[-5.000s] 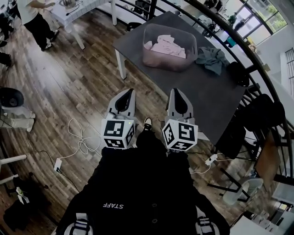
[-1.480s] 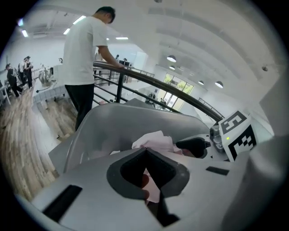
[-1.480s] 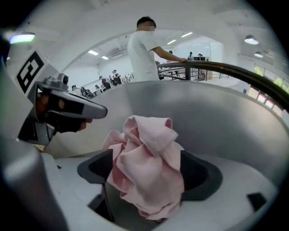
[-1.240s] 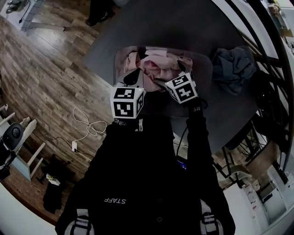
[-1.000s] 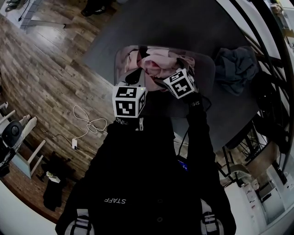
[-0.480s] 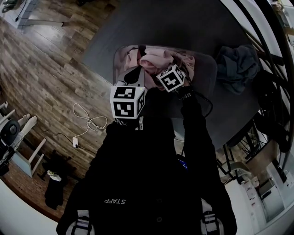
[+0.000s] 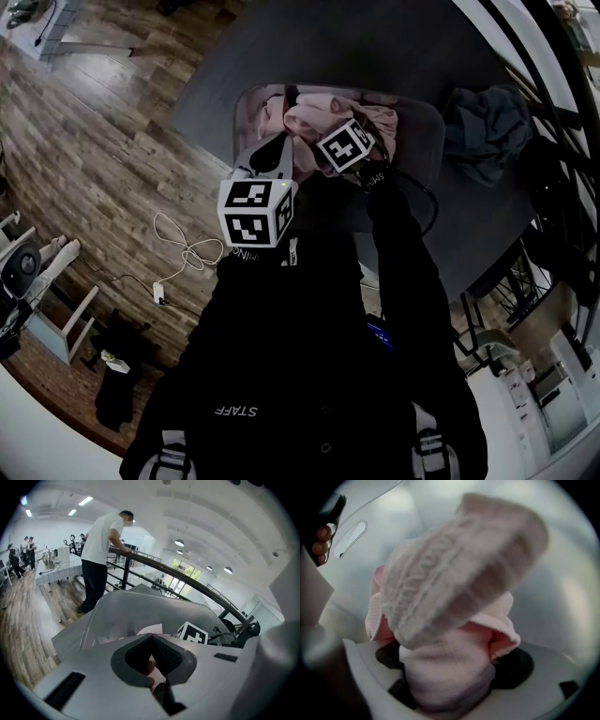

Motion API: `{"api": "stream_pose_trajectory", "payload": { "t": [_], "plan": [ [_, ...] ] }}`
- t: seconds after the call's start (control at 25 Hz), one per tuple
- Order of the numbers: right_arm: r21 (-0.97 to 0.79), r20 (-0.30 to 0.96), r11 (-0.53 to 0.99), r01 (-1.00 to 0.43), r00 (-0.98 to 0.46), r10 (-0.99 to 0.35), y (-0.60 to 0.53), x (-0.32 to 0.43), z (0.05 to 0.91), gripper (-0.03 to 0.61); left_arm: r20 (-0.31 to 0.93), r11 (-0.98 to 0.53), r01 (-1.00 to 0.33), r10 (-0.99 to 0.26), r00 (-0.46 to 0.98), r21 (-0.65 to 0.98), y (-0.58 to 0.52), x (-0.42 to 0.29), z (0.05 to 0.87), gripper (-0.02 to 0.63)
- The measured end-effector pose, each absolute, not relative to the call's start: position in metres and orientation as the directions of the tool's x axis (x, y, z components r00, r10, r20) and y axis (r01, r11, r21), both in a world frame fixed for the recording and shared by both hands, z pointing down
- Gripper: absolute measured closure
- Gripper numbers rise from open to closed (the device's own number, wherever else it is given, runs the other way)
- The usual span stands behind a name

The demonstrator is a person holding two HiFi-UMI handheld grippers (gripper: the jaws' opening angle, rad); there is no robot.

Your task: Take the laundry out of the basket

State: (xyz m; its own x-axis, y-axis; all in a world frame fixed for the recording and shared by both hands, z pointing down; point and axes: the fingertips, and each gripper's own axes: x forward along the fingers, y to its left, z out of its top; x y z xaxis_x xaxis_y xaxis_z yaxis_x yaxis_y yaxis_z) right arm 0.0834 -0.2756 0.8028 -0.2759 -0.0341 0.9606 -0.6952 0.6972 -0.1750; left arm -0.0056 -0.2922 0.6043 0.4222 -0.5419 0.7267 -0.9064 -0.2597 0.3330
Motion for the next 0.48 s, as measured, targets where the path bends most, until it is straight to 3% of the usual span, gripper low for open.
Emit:
{"api": "stream_pose_trajectory", "payload": {
  "t": [0.36, 0.48],
  "plan": [
    [-0.23, 0.945, 0.622, -0.749, -0.325, -0.042, -0.267, 0.081, 0.777, 0.281, 0.673, -0.245, -0.908, -0.611, 0.417, 0.34, -0.278, -0.02, 0.571, 0.617],
    [-0.233, 0.938, 0.624, -0.746, -0.342, -0.059, -0.263, 0.083, 0.755, 0.304, 0.654, -0.24, -0.911, -0.637, 0.408, 0.335, -0.273, -0.031, 0.555, 0.617]
  ]
}}
